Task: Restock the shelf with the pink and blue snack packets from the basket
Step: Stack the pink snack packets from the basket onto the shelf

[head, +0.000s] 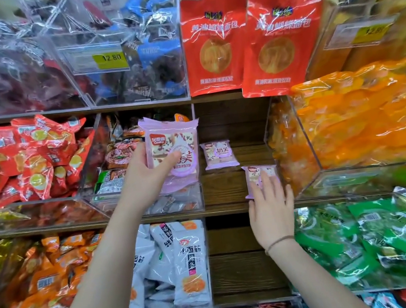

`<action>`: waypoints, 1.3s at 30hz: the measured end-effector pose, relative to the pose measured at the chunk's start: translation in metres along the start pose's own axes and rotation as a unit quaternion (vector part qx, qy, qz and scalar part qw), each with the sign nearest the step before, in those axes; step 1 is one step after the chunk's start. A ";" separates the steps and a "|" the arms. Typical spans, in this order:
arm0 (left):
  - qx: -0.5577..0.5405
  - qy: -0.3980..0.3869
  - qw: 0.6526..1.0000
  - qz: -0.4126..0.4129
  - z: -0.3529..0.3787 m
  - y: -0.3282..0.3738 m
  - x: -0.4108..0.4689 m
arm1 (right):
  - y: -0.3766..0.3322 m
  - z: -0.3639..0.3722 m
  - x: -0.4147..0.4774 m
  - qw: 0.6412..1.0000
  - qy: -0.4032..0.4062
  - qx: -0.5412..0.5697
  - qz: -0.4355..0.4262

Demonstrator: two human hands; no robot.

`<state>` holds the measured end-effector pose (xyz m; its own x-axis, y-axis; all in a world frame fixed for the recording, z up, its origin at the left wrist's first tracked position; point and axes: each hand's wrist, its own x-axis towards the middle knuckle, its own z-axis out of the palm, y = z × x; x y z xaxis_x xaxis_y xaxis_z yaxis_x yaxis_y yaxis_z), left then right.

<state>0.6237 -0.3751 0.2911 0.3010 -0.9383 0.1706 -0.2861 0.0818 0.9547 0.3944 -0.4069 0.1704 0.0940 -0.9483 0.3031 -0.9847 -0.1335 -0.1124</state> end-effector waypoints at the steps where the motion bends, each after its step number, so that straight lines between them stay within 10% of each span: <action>1: 0.000 0.001 1.000 0.001 0.000 -0.001 0.001 | -0.001 0.004 -0.001 1.000 0.005 -0.004 -0.015; 17: 0.034 -0.013 0.999 -0.009 0.001 -0.001 0.003 | -0.005 0.021 0.122 0.979 -0.187 0.083 0.012; 24: 0.030 -0.017 0.999 0.000 0.001 0.000 0.002 | -0.023 -0.009 0.123 0.977 -0.093 0.189 0.042; 30: 0.027 -0.021 0.999 -0.009 0.001 0.002 0.003 | -0.079 -0.069 0.054 0.769 -0.029 0.638 -0.031; 39: -0.014 -0.051 0.998 -0.041 0.002 0.008 0.000 | -0.088 -0.069 0.042 0.749 -0.080 0.658 -0.012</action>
<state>0.6198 -0.3753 0.2985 0.2275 -0.9714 0.0673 -0.2381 0.0115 0.9712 0.4747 -0.4146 0.2585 0.2290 -0.9493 0.2154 0.0054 -0.2201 -0.9755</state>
